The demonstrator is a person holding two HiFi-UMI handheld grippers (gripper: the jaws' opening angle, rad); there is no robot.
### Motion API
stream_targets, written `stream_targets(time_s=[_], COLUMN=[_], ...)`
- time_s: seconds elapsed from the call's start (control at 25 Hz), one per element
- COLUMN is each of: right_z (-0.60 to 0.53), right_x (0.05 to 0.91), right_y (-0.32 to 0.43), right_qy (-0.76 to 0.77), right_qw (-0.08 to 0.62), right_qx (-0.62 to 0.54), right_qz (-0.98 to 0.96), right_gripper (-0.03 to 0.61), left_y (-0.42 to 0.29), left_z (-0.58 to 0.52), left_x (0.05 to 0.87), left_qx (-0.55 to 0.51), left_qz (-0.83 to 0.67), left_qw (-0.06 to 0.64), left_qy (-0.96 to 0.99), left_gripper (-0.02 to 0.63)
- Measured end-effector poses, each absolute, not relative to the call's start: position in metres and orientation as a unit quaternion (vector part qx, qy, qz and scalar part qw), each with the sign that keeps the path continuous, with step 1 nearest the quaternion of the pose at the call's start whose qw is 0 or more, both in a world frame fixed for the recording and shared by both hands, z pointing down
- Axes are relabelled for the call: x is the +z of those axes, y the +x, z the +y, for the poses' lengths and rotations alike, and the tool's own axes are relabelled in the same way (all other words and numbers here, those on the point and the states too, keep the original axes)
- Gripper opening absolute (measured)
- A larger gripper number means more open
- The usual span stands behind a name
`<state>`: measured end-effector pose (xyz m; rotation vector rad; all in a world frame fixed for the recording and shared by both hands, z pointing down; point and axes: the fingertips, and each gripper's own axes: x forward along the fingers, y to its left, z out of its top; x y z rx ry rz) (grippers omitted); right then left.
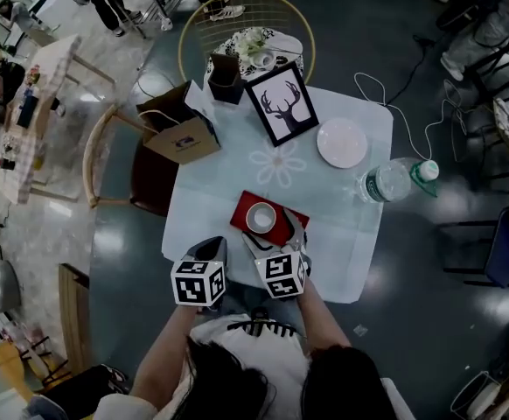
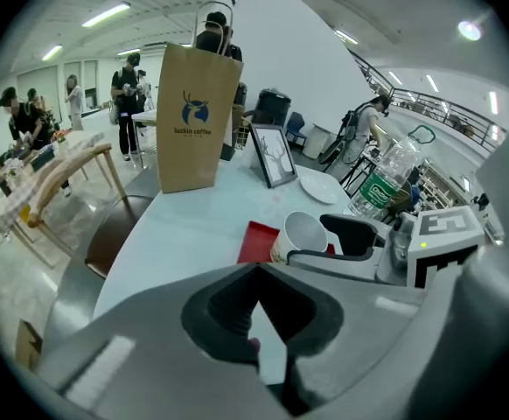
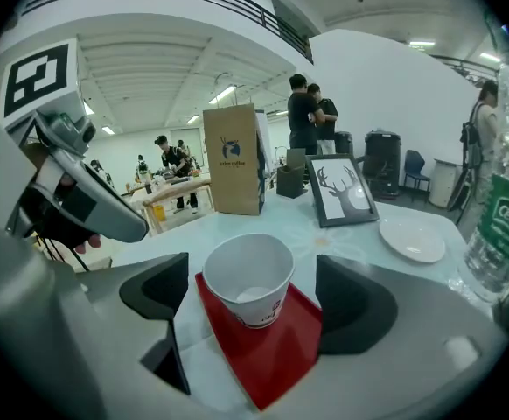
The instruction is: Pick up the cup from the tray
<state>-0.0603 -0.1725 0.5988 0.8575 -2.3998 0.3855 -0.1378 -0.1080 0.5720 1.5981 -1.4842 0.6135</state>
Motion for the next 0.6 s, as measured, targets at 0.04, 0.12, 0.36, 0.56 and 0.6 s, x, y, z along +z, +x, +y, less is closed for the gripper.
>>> stream_targets(time_s=[0.04,0.12,0.36,0.56,0.6], right_z=[-0.173,-0.172,-0.174,-0.179,-0.181], right_x=[0.601,0.606,0.624,0.626,0.626], right_y=[-0.061,-0.062,-0.067,-0.070,-0.070], right_qy=[0.317,0.311,0.308,0.314,0.319], right_qw=[0.281,0.287,0.301,0.302,0.301], right_qx=[0.143,0.142,0.139,0.132,0.132], right_qz=[-0.894,-0.895,-0.892,-0.890,-0.889], right_gripper=[0.477,0.477,0.456,0.409,0.393], left_y=[-0.137,-0.138,-0.132,-0.131,-0.133], left_z=[-0.110,-0.114,-0.110,-0.100,-0.100], left_x=[0.573,0.576,0.582,0.589,0.590], left_qx=[0.247,0.250,0.273,0.286,0.282], left_qz=[-0.593,-0.597,-0.580,-0.571,-0.577], left_qw=[0.423,0.425,0.426,0.435,0.438], left_qy=[0.639,0.633,0.639,0.635,0.630], left_gripper=[0.000,0.000,0.000,0.000,0.000])
